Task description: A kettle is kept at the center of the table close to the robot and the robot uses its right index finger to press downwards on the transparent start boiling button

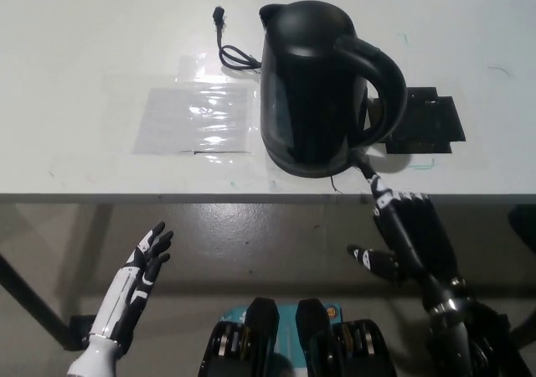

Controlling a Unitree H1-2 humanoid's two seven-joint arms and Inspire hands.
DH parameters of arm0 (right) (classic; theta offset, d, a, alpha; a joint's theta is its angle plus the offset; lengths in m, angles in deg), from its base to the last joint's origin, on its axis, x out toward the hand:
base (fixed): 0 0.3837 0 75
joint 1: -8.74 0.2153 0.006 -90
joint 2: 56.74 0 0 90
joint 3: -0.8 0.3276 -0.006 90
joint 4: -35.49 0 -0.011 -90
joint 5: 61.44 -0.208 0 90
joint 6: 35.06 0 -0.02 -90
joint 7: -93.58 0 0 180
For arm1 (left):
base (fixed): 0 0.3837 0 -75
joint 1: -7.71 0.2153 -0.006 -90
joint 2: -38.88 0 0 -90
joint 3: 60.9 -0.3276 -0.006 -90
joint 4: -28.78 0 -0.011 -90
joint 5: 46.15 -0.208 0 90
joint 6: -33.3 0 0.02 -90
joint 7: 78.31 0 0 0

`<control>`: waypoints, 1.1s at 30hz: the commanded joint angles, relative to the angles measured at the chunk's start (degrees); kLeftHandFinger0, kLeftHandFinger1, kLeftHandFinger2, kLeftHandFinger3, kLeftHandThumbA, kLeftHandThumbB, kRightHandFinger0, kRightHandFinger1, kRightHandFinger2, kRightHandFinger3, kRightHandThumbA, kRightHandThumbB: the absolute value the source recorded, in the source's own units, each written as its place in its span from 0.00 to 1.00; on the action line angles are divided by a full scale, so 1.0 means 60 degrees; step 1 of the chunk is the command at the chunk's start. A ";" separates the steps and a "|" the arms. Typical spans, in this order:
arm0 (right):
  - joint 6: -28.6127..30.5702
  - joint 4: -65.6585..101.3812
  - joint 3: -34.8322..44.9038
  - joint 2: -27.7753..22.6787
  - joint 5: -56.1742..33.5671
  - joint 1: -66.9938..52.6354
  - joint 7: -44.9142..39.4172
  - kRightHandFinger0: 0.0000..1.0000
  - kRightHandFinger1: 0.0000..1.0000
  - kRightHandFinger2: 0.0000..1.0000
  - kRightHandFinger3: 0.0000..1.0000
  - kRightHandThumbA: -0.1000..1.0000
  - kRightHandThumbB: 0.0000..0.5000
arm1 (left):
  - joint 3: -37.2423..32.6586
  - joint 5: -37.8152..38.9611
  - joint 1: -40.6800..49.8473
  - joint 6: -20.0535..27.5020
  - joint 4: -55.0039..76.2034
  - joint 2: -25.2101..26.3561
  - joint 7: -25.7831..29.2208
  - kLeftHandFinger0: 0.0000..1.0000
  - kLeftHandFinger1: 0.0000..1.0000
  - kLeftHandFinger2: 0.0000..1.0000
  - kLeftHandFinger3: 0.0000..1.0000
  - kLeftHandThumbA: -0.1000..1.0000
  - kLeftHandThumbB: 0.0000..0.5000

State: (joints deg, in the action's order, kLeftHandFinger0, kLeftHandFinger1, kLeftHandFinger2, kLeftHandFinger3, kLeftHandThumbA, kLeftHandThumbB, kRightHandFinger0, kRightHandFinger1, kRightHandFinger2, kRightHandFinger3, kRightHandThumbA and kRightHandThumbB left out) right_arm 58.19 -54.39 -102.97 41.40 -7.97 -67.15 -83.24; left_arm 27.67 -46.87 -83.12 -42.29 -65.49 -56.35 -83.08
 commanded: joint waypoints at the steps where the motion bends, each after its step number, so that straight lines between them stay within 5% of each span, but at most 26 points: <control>1: -0.0941 -0.0186 -0.0172 -0.0104 0.0933 0.0534 -0.0060 0.00 0.00 0.00 1.00 1.00 0.56 | 0.0023 -0.0002 -0.0192 0.0461 0.0277 0.0143 -0.0140 1.00 1.00 1.00 1.00 0.96 0.82; 33: -0.1604 -0.1202 -0.0470 -0.0430 0.0544 0.0990 0.0049 0.00 0.00 0.00 1.00 1.00 0.56 | 0.0061 -0.0071 -0.0242 0.0470 0.0303 0.0126 -0.0146 1.00 1.00 1.00 1.00 0.96 0.81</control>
State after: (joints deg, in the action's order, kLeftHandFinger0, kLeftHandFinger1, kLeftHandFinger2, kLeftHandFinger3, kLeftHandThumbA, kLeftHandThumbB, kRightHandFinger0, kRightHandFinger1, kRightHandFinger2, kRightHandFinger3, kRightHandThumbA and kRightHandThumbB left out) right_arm 49.31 -62.27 -105.54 39.42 -4.36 -63.59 -83.84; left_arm 27.72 -47.12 -83.32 -41.26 -65.20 -56.35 -83.58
